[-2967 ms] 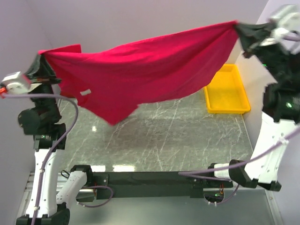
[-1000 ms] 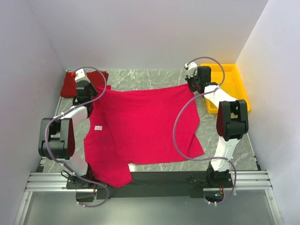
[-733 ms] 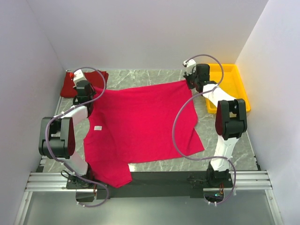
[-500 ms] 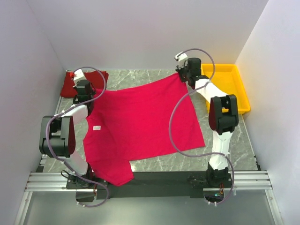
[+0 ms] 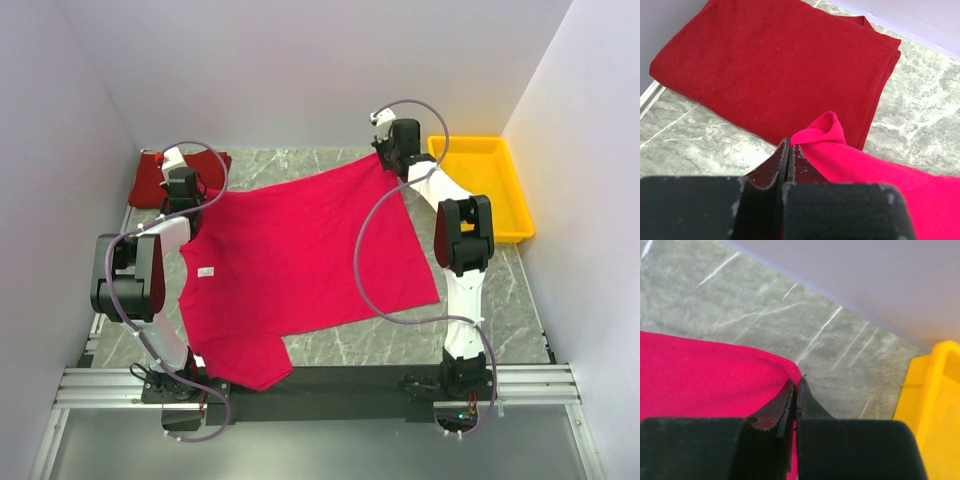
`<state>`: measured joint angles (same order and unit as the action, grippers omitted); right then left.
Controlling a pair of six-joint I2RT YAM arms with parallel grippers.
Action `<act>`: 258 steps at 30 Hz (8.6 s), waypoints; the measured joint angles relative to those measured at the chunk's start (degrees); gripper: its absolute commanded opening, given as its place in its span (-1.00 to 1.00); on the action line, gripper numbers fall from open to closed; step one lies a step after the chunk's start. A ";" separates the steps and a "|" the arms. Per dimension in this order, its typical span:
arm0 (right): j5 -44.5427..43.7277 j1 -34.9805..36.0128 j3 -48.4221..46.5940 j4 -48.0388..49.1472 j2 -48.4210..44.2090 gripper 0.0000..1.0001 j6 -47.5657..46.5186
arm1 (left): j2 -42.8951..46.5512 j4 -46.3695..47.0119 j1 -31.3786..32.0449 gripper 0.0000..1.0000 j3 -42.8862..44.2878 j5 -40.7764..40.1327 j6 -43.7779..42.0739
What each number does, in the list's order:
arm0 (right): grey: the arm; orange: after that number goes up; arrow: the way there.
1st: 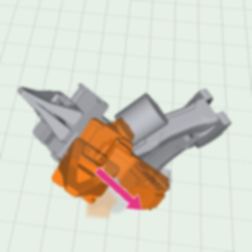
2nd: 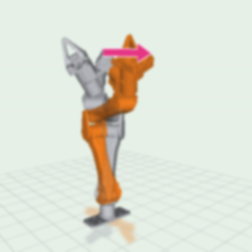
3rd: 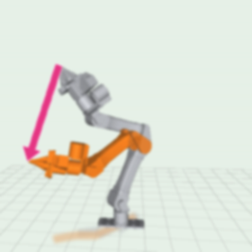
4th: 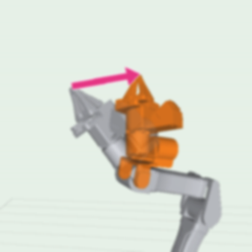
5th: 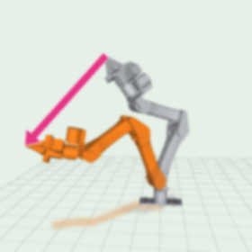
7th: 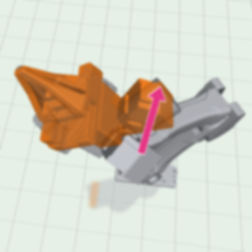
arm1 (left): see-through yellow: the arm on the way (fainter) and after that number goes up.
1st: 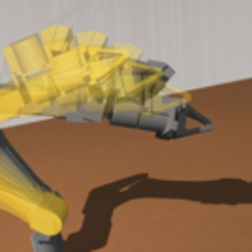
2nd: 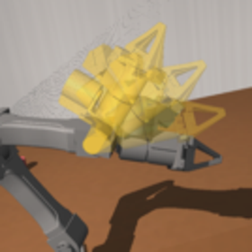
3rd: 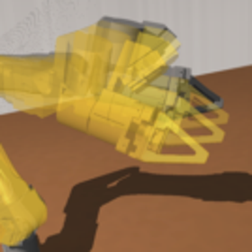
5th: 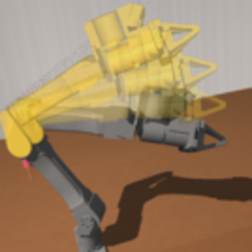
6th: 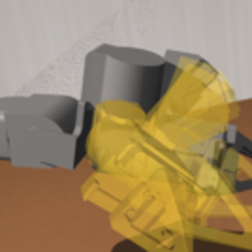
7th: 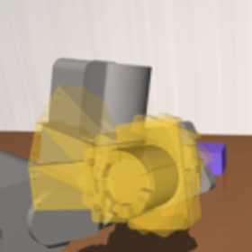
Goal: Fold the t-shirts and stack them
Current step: Flatten the tshirt out, then fold the tshirt
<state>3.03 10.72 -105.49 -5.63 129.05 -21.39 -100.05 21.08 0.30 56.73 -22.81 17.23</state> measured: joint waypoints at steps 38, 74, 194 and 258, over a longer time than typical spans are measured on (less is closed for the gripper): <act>4.74 -1.66 -4.13 -3.41 3.54 -1.00 1.18 | -2.95 -3.87 -2.14 -0.99 3.74 6.45 -1.49; 12.87 -4.68 -2.38 -3.30 3.26 -1.00 1.57 | 1.29 -2.89 -3.61 -0.99 -0.48 12.98 -6.21; 34.97 -12.35 9.44 -11.69 -5.09 -0.89 -24.92 | 18.91 -11.54 -11.74 -0.99 -15.37 37.92 -28.55; 24.00 -7.15 26.45 25.97 -5.64 -1.00 -34.34 | 19.78 -11.06 -11.74 -0.99 -16.24 36.50 -26.62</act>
<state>27.03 3.57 -79.05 20.34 123.42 -55.72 -80.27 10.02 -11.44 40.49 13.69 -9.39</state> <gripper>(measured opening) 0.065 0.014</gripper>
